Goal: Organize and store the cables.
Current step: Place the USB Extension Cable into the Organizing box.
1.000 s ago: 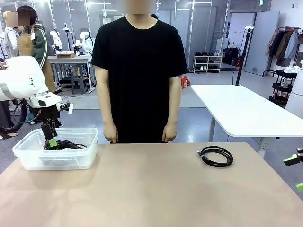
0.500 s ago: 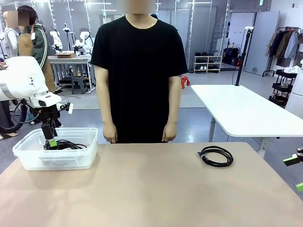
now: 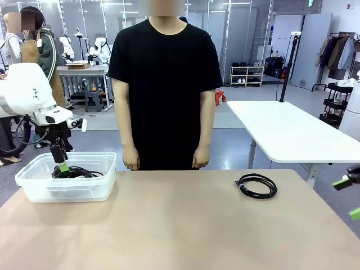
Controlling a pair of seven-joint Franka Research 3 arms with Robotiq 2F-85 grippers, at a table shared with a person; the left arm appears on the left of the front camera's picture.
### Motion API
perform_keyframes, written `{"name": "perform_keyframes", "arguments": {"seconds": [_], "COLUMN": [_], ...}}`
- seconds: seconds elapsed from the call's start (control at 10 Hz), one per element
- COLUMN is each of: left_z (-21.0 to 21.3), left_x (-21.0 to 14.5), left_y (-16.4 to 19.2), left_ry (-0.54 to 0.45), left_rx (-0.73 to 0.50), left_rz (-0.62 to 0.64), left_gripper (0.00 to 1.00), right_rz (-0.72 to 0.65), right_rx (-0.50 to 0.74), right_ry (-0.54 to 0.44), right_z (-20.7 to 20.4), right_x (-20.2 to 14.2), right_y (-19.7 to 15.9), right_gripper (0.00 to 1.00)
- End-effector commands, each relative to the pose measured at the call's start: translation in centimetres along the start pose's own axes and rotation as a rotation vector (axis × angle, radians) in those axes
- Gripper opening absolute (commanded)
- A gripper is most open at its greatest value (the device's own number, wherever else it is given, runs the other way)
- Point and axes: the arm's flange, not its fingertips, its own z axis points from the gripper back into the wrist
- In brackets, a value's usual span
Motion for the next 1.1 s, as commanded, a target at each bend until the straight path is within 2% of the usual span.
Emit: {"name": "perform_keyframes", "arguments": {"seconds": [0.0, 0.4, 0.5, 0.6, 0.7, 0.8, 1.0], "left_z": [1.8, 5.7, 6.4, 6.8, 7.2, 7.3, 7.3], "left_x": [-3.2, -9.8, -11.2, -12.4, -13.2, -13.4, -13.0], "left_y": [-5.0, -14.6, -17.0, -19.4, -21.2, -22.5, -24.0], "left_ry": [-0.089, -0.351, -0.393, -0.446, -0.477, -0.500, -0.491], "left_rx": [0.034, 0.038, 0.064, 0.087, 0.132, 0.144, 0.098], "left_rz": [0.158, 0.369, 0.429, 0.425, 0.436, 0.465, 0.448], "left_gripper": [1.00, 1.00, 1.00, 1.00, 1.00, 1.00, 1.00], "right_rz": [-0.133, -0.356, -0.403, -0.443, -0.461, -0.516, -0.595], "right_rx": [0.045, 0.111, 0.078, 0.042, 0.017, -0.022, -0.096], "right_ry": [0.213, 0.315, 0.349, 0.381, 0.377, 0.411, 0.486], "right_z": [-0.6, -4.4, -5.5, -6.9, -8.6, -10.2, -12.5], "right_x": [4.8, 11.0, 11.8, 12.3, 12.8, 12.8, 12.6], "right_y": [-4.0, -11.6, -13.2, -14.7, -16.2, -17.5, -18.2], "right_gripper": [1.00, 1.00, 1.00, 1.00, 1.00, 1.00, 1.00]}}
